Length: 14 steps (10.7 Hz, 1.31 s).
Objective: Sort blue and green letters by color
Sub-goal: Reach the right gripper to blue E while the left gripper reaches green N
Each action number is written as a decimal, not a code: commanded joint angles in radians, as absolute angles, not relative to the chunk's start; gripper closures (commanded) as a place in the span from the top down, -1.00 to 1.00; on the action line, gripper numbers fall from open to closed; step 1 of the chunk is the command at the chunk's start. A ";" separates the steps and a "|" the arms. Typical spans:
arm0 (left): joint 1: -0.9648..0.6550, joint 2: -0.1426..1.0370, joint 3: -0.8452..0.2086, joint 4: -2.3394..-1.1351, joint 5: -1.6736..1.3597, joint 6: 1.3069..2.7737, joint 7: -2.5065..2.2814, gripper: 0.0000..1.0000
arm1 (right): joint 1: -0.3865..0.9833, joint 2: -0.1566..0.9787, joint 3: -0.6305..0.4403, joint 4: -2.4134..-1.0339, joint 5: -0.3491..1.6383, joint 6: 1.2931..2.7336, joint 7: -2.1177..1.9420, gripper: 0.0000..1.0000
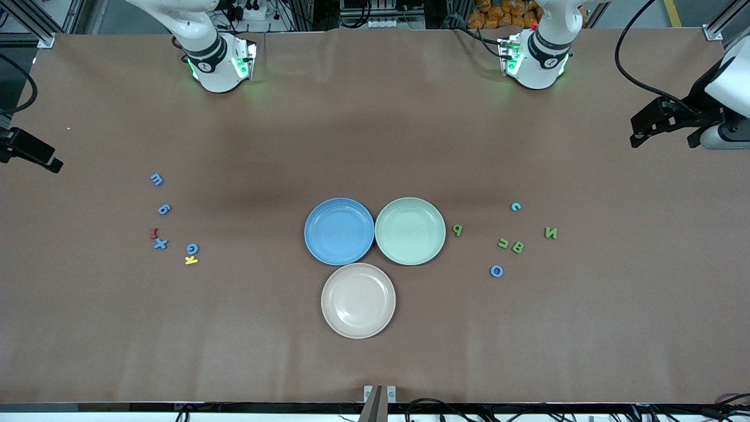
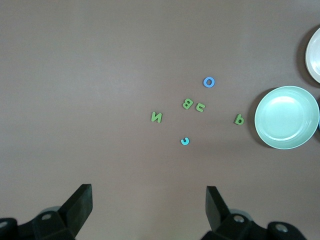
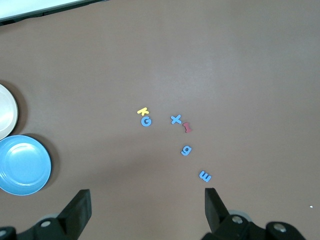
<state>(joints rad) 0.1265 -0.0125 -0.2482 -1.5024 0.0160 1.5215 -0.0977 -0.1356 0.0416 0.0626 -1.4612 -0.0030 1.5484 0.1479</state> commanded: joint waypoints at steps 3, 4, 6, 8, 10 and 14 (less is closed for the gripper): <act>0.124 -0.008 -0.241 -1.511 -0.041 1.520 -0.098 1.00 | -0.130 0.040 0.060 -1.465 0.009 1.548 0.149 1.00; 0.124 0.008 -0.241 -1.517 -0.043 1.532 -0.078 1.00 | -0.121 0.049 0.061 -1.465 0.009 1.548 0.149 1.00; 0.126 0.018 -0.241 -1.592 -0.043 1.632 -0.063 1.00 | -0.115 0.077 0.061 -1.471 0.012 1.561 0.126 1.00; 0.129 0.011 -0.236 -1.727 -0.029 1.765 -0.025 1.00 | -0.130 0.062 0.061 -1.572 0.014 1.650 0.013 1.00; 0.133 0.012 -0.230 -1.837 -0.023 1.870 0.043 1.00 | -0.219 0.034 0.096 -1.739 0.015 1.764 -0.165 1.00; 0.140 0.046 -0.230 -2.070 0.046 2.139 0.049 1.00 | -0.342 -0.075 0.216 -2.154 0.011 2.114 -0.287 1.00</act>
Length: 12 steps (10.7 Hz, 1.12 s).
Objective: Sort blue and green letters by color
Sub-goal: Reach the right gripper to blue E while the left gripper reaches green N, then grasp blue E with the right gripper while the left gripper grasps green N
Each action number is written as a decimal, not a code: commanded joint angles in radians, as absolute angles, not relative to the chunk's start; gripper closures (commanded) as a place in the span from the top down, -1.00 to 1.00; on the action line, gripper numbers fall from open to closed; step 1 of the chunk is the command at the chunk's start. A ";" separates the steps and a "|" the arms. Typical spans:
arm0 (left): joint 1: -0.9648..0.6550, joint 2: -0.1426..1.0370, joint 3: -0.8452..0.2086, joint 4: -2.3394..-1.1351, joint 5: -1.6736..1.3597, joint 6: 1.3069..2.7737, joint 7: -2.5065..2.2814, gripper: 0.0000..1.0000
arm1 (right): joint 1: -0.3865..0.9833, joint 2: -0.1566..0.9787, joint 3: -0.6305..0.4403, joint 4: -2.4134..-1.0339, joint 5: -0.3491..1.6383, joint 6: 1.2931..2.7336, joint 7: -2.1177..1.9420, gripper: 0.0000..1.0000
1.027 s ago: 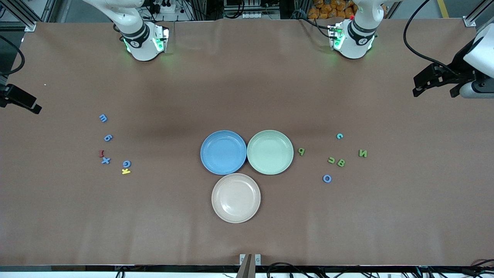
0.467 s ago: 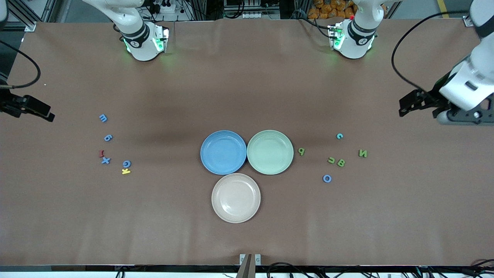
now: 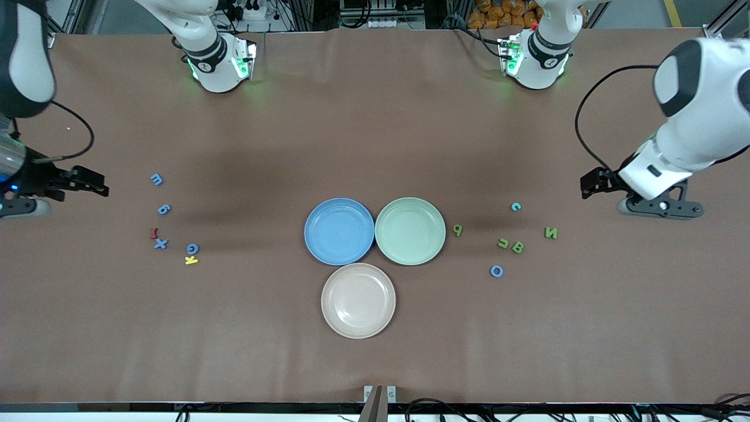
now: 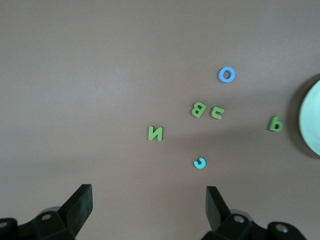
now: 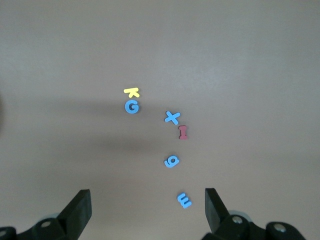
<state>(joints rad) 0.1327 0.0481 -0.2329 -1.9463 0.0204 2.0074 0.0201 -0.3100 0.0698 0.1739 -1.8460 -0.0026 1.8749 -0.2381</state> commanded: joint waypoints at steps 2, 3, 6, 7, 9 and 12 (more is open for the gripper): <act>0.173 0.098 -0.232 -2.101 0.048 2.206 0.051 1.00 | -0.347 -0.126 0.233 -2.337 0.009 2.299 -0.291 1.00; 0.176 0.109 -0.233 -2.141 0.048 2.265 0.052 1.00 | -0.347 -0.147 0.239 -2.415 0.009 2.371 -0.291 1.00; 0.172 0.172 -0.232 -2.224 0.048 2.419 0.052 1.00 | -0.402 -0.153 0.239 -2.601 0.005 2.563 -0.448 1.00; 0.172 0.201 -0.232 -2.242 0.048 2.457 0.057 1.00 | -0.435 -0.149 0.239 -2.632 0.003 2.591 -0.513 1.00; 0.175 0.263 -0.230 -2.256 0.048 2.541 0.078 1.00 | -0.477 -0.099 0.239 -2.638 0.003 2.595 -0.590 1.00; 0.179 0.343 -0.212 -2.255 0.048 2.637 0.139 1.00 | -0.557 0.073 0.239 -2.628 0.003 2.687 -0.791 1.00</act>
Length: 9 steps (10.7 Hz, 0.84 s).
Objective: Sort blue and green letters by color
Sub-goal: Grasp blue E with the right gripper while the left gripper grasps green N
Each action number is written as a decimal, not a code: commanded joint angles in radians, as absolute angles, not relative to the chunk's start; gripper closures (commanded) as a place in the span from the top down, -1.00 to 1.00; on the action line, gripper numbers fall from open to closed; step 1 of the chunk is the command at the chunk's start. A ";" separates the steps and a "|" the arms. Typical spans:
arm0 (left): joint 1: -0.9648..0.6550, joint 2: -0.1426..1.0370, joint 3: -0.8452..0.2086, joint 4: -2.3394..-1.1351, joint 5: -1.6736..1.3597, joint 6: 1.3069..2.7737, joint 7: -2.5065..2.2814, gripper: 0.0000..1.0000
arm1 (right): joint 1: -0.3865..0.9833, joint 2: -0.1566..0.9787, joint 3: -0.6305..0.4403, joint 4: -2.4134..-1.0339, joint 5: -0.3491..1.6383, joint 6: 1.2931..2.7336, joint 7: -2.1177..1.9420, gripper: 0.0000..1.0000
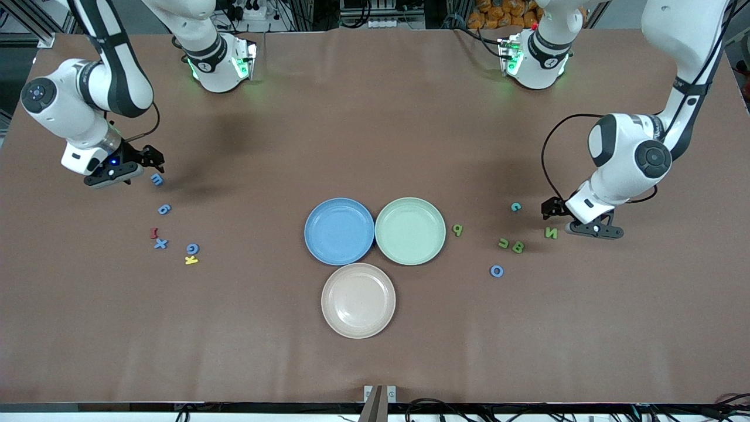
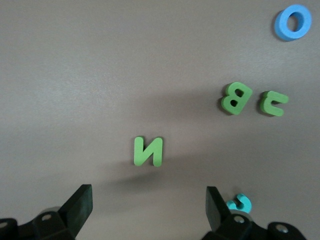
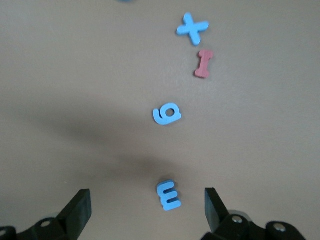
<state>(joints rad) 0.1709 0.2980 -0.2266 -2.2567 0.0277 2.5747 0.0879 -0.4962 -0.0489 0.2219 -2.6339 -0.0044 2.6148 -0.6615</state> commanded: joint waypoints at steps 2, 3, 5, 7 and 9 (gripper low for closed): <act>0.178 0.376 -0.189 -2.246 0.048 2.657 0.182 0.92 | -0.560 0.141 0.239 -2.625 0.000 2.739 -0.842 1.00; 0.176 0.386 -0.189 -2.237 0.048 2.658 0.183 0.82 | -0.566 0.162 0.238 -2.625 -0.003 2.759 -0.874 1.00; 0.173 0.425 -0.189 -2.206 0.049 2.658 0.183 0.77 | -0.592 0.179 0.236 -2.625 -0.020 2.780 -0.936 1.00; 0.170 0.442 -0.187 -2.192 0.054 2.658 0.181 0.72 | -0.626 0.178 0.235 -2.625 -0.093 2.780 -0.945 1.00; 0.166 0.463 -0.187 -2.175 0.067 2.658 0.179 0.64 | -0.641 0.179 0.229 -2.625 -0.135 2.781 -0.945 1.00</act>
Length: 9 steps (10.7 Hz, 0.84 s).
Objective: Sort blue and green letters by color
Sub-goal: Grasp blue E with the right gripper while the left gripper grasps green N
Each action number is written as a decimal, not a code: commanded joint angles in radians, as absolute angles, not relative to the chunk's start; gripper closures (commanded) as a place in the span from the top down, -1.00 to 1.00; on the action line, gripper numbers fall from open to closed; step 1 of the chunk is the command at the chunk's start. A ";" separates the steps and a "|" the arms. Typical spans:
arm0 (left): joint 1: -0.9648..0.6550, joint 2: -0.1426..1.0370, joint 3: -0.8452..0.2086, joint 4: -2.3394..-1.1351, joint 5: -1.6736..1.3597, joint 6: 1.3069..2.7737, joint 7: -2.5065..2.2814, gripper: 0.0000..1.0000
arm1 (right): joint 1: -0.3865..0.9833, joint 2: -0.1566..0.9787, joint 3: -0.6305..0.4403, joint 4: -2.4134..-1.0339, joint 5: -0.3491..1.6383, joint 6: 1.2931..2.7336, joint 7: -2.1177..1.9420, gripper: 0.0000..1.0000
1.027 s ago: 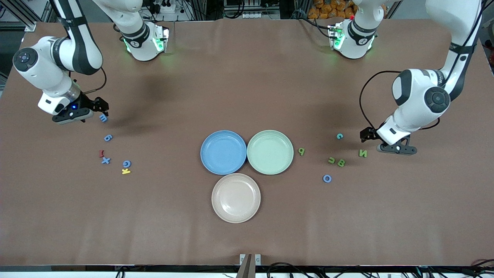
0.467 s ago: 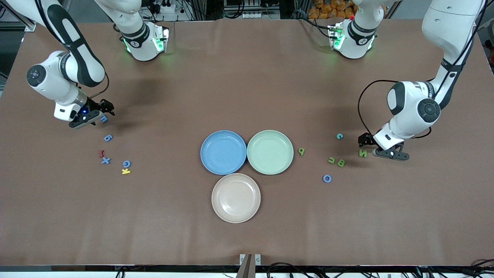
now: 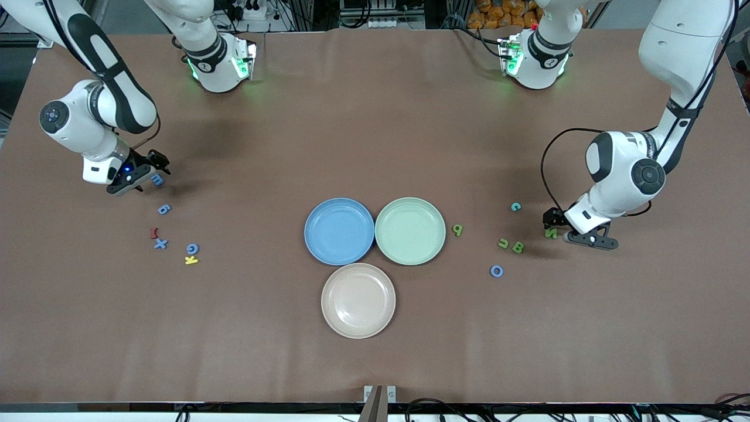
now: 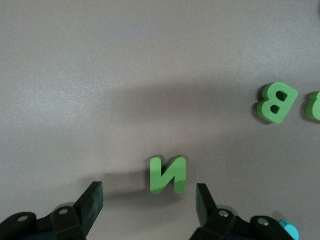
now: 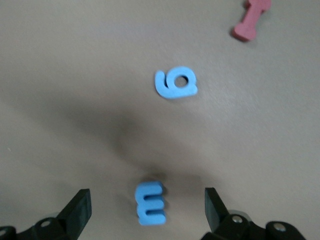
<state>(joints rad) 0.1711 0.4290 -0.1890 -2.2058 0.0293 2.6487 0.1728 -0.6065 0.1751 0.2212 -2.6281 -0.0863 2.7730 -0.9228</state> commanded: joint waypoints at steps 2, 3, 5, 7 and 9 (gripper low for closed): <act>0.166 0.475 -0.187 -2.160 0.087 2.658 0.175 0.57 | -0.652 0.189 0.226 -2.626 -0.161 2.784 -0.945 1.00; 0.163 0.476 -0.187 -2.160 0.087 2.657 0.169 0.53 | -0.658 0.196 0.225 -2.628 -0.172 2.792 -0.945 1.00; 0.152 0.485 -0.187 -2.157 0.087 2.657 0.167 0.42 | -0.660 0.227 0.222 -2.628 -0.172 2.827 -0.946 1.00; 0.146 0.491 -0.186 -2.151 0.087 2.657 0.166 0.41 | -0.661 0.235 0.222 -2.628 -0.176 2.832 -0.946 1.00; 0.146 0.495 -0.186 -2.149 0.087 2.657 0.166 -0.02 | -0.663 0.236 0.222 -2.629 -0.192 2.833 -0.946 0.53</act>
